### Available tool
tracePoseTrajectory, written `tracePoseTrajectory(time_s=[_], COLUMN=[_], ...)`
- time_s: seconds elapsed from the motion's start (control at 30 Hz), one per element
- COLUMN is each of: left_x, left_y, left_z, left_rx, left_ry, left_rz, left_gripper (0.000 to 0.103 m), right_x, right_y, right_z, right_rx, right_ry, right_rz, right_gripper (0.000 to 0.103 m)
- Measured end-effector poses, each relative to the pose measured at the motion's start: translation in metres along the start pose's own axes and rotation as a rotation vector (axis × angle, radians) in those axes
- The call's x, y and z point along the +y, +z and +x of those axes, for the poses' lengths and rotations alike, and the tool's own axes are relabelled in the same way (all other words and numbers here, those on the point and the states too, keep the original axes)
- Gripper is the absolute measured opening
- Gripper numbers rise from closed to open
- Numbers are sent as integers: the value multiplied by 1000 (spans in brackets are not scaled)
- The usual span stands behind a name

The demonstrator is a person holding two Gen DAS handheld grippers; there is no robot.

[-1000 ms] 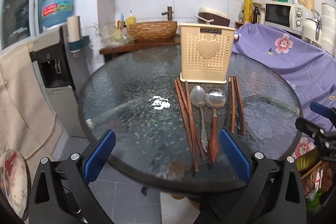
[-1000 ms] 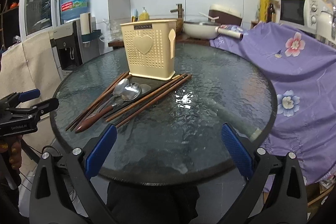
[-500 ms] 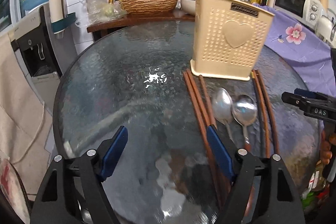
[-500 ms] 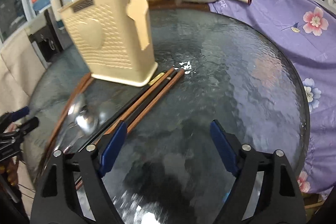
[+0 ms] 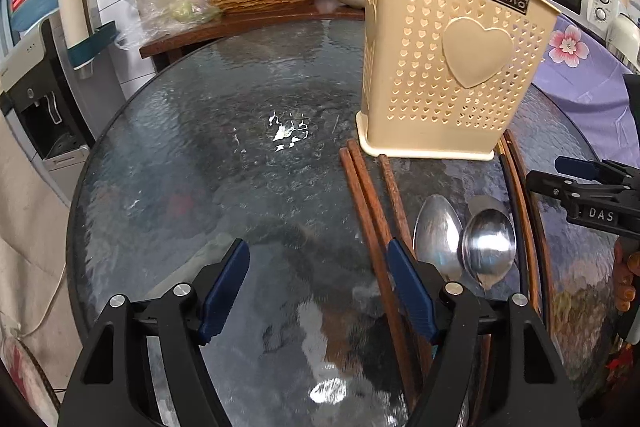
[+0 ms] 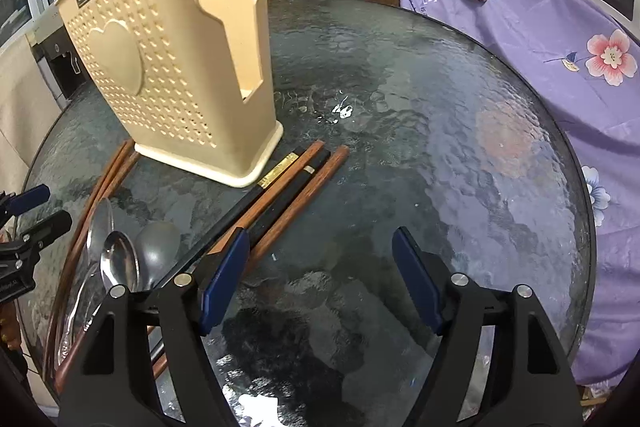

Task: Organize utensils
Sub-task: 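Move the left tool toward a brown chopstick while the right tool approaches another chopstick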

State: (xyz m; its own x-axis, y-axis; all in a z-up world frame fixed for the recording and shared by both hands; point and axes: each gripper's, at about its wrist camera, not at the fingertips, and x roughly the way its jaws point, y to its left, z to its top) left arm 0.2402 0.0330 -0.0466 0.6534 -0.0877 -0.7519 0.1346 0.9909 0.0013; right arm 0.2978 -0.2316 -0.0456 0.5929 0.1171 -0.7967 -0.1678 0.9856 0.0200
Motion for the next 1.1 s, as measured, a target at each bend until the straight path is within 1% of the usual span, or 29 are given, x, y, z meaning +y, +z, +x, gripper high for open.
tracePoseTrajectory(time_s=[0.13,0.2,0.23,0.27,0.3,0.33,0.37,0.47,0.6,0.67,0.77,0.83,0.97,1.03,1.1], left_x=[-1,0,0,0,-1,-1,-1,0,-5,-8,-7,-2,16,19,22], left_y=[6,11,14,17,19,20,23,26,31,34,32,30,31,33,35], left_z=[9,12,14,17,19,22,25,30,36,42,40,38,38,39,38], left_rx=[20,25,27,29,33,37,44,47,71,89,86,89,94,92,90], left_ry=[-13,-16,-17,-20,-21,-20,-17,-34,-29,-19,-12,-6,-3,1,-15], left_rz=[1,5,6,8,13,17,20,14,40,55,56,56,22,11,-10], left_gripper=[68,68,68,67,66,63,60,60,59,55,53,53,53,53,53], right_x=[-9,-18,-25,-31,-40,-46,-49,-43,-28,-17,-9,-13,-34,-38,-37], right_y=[4,7,6,5,5,6,7,10,20,23,22,20,13,11,11], right_z=[0,2,3,3,2,1,0,4,14,20,17,15,16,17,17], right_rx=[20,42,50,56,61,60,55,54,61,61,53,59,87,82,83], right_ry=[-3,-58,-56,-38,1,32,46,59,95,56,15,16,21,10,40], right_rz=[-66,-91,-90,-76,-37,0,19,20,35,17,-33,-53,-7,3,14], right_gripper=[74,74,74,74,74,74,74,74,74,74,74,74,68,66,66])
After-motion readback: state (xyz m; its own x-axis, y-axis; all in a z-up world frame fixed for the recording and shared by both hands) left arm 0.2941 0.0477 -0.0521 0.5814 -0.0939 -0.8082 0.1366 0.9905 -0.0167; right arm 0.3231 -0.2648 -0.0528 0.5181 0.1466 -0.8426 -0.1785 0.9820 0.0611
